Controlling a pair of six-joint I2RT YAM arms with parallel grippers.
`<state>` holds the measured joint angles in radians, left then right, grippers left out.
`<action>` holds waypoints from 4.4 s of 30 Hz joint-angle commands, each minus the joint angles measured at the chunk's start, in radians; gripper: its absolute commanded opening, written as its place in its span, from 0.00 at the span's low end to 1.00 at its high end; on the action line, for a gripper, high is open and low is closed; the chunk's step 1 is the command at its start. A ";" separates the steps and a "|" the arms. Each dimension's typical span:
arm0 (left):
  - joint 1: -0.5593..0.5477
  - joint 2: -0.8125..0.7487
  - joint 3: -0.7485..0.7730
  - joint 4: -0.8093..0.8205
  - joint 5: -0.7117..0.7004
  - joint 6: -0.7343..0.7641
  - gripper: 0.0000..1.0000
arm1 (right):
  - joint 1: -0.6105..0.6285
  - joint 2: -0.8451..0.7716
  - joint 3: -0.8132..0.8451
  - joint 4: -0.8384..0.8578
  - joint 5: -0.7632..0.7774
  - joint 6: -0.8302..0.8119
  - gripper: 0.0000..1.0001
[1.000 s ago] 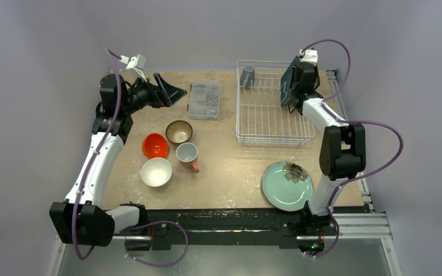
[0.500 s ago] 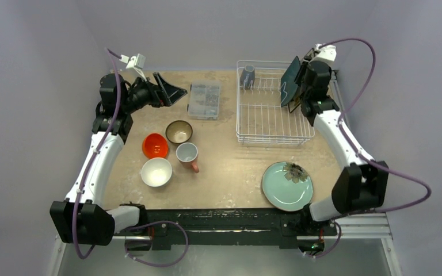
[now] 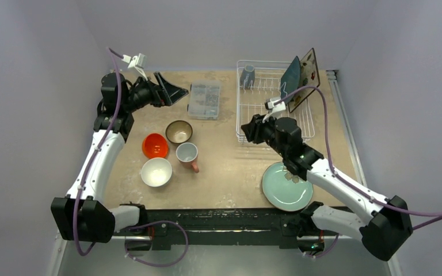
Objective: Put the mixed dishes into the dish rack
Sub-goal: Pick up the plate at the center of the board.
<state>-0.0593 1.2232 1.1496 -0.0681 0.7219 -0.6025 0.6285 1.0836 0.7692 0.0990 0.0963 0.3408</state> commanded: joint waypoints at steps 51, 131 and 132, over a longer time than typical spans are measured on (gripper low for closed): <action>-1.151 0.662 -0.181 0.438 -0.830 -0.613 0.69 | 0.012 -0.834 -0.234 -0.319 0.546 0.086 0.99; -0.925 -0.699 -0.403 -0.441 -0.883 -0.174 0.00 | 0.012 0.078 -0.063 0.093 -0.786 0.111 0.99; -0.925 -0.697 -0.400 -0.440 -0.877 -0.172 0.00 | 0.013 0.097 -0.058 0.091 -0.829 0.102 0.99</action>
<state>-0.9886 0.5488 0.6743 -0.6254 -0.1875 -0.7990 0.6411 1.1446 0.6567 0.0925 -0.4538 0.4698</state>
